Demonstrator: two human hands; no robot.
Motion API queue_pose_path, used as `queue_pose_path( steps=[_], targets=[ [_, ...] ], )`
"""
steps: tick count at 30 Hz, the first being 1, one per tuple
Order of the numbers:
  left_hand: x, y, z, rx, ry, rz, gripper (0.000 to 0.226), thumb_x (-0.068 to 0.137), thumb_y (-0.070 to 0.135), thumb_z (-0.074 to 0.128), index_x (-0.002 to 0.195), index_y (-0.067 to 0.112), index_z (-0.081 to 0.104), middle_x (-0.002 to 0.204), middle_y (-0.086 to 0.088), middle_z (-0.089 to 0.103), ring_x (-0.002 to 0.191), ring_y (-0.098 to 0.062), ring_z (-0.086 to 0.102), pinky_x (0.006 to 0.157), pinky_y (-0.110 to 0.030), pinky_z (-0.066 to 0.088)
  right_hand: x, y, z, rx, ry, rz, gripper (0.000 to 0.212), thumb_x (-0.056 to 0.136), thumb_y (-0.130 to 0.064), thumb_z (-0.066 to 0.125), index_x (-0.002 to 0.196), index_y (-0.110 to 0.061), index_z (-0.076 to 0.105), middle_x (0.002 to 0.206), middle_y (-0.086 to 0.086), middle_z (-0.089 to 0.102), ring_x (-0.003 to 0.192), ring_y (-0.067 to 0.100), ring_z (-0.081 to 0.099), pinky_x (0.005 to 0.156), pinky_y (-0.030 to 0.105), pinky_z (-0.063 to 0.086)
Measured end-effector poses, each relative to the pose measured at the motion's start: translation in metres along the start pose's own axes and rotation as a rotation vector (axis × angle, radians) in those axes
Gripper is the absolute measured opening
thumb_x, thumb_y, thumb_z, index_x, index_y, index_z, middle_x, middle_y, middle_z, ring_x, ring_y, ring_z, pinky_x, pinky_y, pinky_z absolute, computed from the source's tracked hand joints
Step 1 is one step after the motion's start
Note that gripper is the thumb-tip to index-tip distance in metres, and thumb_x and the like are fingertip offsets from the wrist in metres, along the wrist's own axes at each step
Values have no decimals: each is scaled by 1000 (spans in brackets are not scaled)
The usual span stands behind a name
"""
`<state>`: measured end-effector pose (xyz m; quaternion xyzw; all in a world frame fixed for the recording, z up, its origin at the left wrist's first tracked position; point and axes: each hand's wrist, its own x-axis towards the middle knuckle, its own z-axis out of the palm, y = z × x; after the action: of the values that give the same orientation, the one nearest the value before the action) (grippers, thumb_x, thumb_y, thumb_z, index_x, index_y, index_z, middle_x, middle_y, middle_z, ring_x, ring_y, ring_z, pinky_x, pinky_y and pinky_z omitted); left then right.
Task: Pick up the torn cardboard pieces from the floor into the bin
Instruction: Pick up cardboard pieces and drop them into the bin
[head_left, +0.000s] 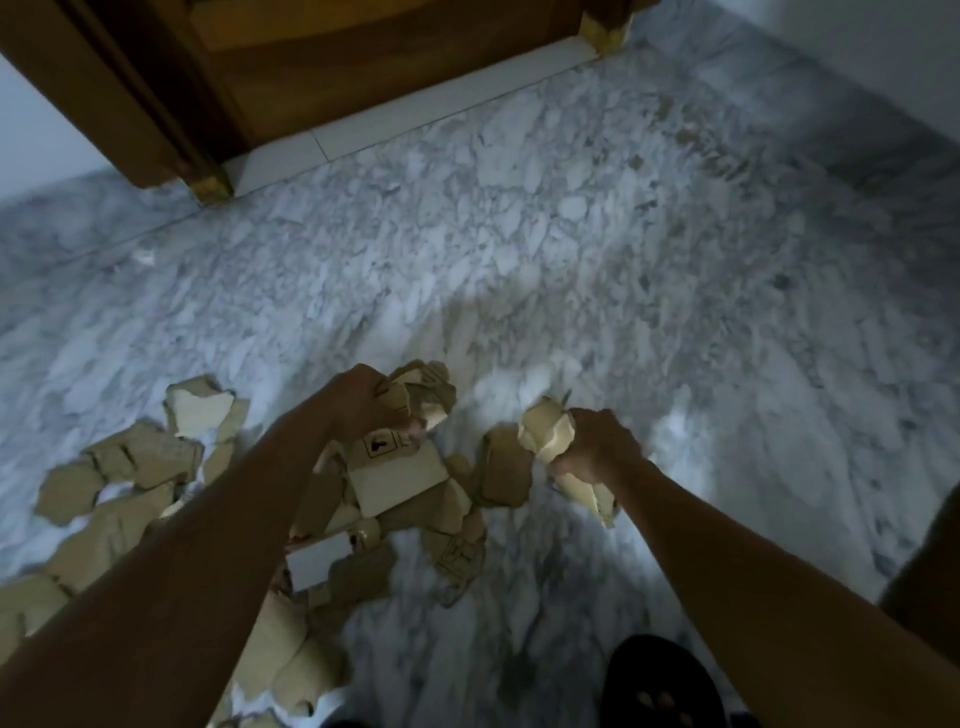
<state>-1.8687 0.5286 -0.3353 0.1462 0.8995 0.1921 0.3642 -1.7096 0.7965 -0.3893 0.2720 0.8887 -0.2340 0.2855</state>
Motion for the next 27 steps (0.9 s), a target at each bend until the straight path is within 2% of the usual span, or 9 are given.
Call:
queue_pose_path(
  steps=[4, 7, 9, 11, 13, 18, 23, 25, 27],
  targets=[
    [-11, -16, 1, 67, -56, -30, 31, 62, 50, 86, 70, 26, 68, 71, 3, 66, 70, -14, 63, 61, -27, 44, 3, 3, -13, 6, -125, -23, 84, 63, -45, 89, 135, -19, 53, 127, 6, 63, 113, 27, 61, 88, 31, 47],
    [-18, -18, 8, 70, -98, 15, 25, 62, 45, 87, 69, 30, 68, 73, 8, 69, 72, -14, 66, 63, -25, 44, 0, -9, -33, 224, -216, -55, 77, 59, -45, 91, 122, -13, 63, 115, 8, 68, 104, 25, 64, 89, 35, 52],
    [-17, -22, 24, 104, -140, 16, 39, 63, 40, 88, 93, 24, 71, 102, 8, 64, 97, -18, 64, 77, -31, 49, 1, -22, -37, 384, -250, -23, 92, 41, -53, 94, 118, -13, 65, 111, 7, 70, 103, 25, 66, 93, 41, 54],
    [-13, -30, 47, 309, -168, 23, 57, 72, 40, 81, 122, 20, 63, 129, 6, 40, 129, -26, 43, 102, -41, 42, 9, -35, -18, 446, -254, 25, 115, 25, -64, 92, 125, -14, 63, 117, 6, 68, 110, 27, 64, 96, 45, 54],
    [-11, -41, 67, 399, -126, 37, 53, 79, 43, 70, 128, 26, 60, 143, -2, 31, 139, -35, 27, 110, -50, 33, 4, -55, 10, 332, -226, 120, 122, 33, -70, 86, 135, -13, 52, 131, 8, 59, 122, 30, 54, 100, 42, 48],
    [-19, -51, 78, 470, 16, 81, 62, 73, 58, 72, 130, 42, 54, 143, -1, 28, 134, -31, 27, 107, -52, 27, -14, -83, 46, 155, -32, 184, 86, 79, -55, 73, 142, -10, 35, 135, 12, 45, 126, 33, 43, 98, 35, 41],
    [-21, -55, 65, 338, 33, 200, 60, 70, 57, 75, 117, 23, 60, 112, -5, 50, 109, -30, 54, 87, -39, 44, -9, -77, 34, 283, -28, 221, 96, 67, -44, 86, 138, -13, 30, 125, 12, 58, 115, 34, 58, 100, 50, 46],
    [-25, -51, 51, 212, 80, 212, 69, 64, 56, 72, 118, 15, 61, 111, -8, 59, 107, -29, 59, 81, -33, 42, -10, -76, 20, 351, -37, 176, 103, 66, -37, 89, 138, -11, 21, 121, 11, 57, 112, 34, 60, 93, 43, 50],
    [-31, -45, 32, 28, 153, 207, 75, 60, 51, 69, 121, 10, 59, 111, -9, 63, 103, -23, 60, 80, -32, 43, -10, -73, -3, 389, -27, 137, 100, 63, -34, 92, 139, -7, 31, 121, 9, 58, 110, 30, 61, 81, 34, 50]
  ],
)
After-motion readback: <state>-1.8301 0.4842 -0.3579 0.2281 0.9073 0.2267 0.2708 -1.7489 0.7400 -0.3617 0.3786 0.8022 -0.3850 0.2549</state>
